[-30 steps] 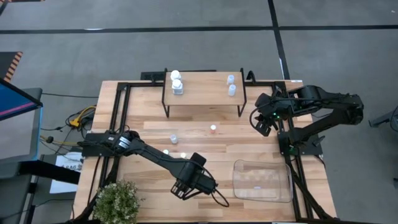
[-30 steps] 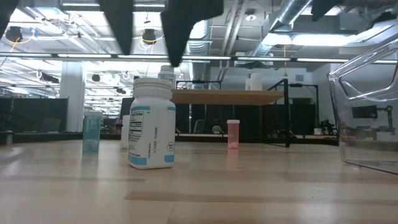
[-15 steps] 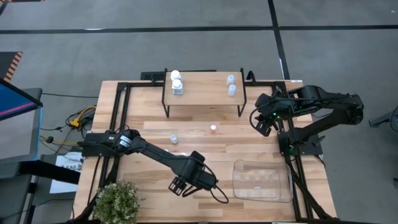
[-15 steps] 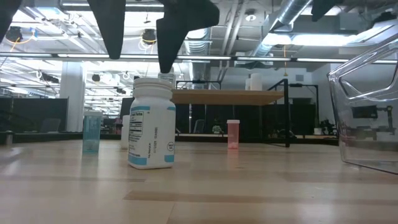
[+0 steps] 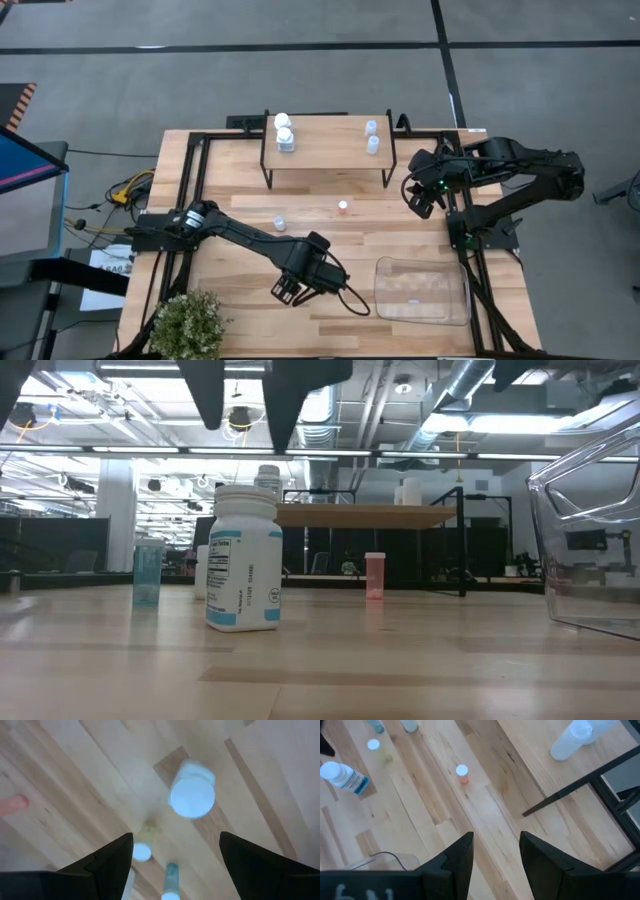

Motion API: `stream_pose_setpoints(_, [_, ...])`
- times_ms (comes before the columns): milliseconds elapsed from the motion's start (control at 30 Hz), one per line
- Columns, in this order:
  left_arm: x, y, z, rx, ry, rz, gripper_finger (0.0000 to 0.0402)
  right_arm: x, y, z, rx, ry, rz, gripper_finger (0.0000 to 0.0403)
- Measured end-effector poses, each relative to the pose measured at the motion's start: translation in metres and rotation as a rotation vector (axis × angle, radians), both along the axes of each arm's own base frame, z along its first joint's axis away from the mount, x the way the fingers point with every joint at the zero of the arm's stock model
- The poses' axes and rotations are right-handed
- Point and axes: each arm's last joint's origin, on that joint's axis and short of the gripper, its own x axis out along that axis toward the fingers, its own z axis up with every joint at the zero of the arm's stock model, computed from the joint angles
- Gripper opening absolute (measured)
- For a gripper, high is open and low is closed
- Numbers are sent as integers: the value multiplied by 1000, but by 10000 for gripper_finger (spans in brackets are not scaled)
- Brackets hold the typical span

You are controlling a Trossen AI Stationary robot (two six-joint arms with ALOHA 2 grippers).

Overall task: Pick and place medicine bottles onto shelf by color
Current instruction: Put the white pill bottle on the shelf aligned with the other white pill bottles

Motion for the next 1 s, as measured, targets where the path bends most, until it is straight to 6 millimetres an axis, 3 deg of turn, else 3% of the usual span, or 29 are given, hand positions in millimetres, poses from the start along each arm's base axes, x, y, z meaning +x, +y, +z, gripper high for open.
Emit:
stream_pose_setpoints(200, [-11, 5, -22, 14, 70, 35, 283, 0, 0, 0, 0, 4, -1, 181])
stream_pose_setpoints(467, [-28, 8, -6, 3, -98, 90, 283, 2, 0, -1, 0, 5, -1, 181])
stream_pose_setpoints(1000, [-24, 6, -5, 1, -166, 137, 283, 2, 0, -1, 0, 2, -1, 181])
